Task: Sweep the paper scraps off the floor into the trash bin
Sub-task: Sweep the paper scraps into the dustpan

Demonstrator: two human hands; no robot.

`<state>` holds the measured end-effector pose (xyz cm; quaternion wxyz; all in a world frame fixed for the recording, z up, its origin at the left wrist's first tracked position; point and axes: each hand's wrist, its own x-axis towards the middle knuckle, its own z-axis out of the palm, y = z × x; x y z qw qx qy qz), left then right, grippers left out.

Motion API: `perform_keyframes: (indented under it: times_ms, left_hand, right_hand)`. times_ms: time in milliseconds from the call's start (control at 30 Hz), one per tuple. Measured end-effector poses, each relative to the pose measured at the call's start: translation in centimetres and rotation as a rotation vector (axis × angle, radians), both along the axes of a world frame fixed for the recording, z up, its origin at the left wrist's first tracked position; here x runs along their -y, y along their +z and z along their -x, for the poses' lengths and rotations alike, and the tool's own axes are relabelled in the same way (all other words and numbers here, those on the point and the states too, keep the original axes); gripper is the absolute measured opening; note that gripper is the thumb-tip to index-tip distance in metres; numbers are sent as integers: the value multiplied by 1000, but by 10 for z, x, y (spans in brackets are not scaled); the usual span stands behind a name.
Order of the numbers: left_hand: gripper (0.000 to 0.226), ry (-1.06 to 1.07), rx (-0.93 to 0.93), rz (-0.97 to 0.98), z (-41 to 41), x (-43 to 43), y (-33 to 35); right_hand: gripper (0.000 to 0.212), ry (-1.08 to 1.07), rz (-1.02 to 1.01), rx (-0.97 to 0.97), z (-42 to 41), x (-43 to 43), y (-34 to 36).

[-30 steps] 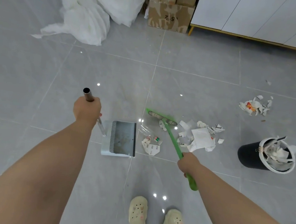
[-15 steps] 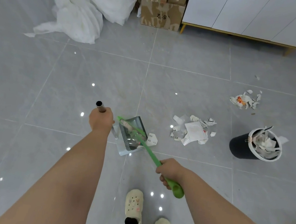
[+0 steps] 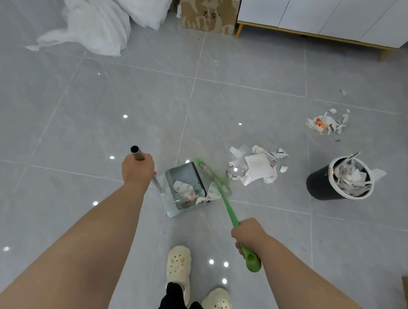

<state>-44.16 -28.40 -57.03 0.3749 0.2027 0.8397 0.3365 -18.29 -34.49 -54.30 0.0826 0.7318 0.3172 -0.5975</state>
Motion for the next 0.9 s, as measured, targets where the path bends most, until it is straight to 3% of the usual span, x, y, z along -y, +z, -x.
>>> perform_keyframes:
  times_ms: [233, 433, 600, 767, 900]
  left_hand:
    - [23, 34, -24, 35, -9, 6, -2]
    - [31, 114, -69, 20, -7, 18, -3]
    - [29, 166, -86, 50, 9, 31, -11]
    - [22, 35, -59, 117, 23, 31, -10]
    - [27, -43, -67, 137, 25, 31, -5]
  right_hand:
    - [39, -45, 22, -173, -38, 5, 29]
    - [36, 69, -193, -103, -48, -14, 25]
    - [15, 175, -130, -12, -25, -40, -15]
    - [39, 41, 52, -209, -22, -17, -16]
    - [50, 33, -6, -243, -42, 2, 7]
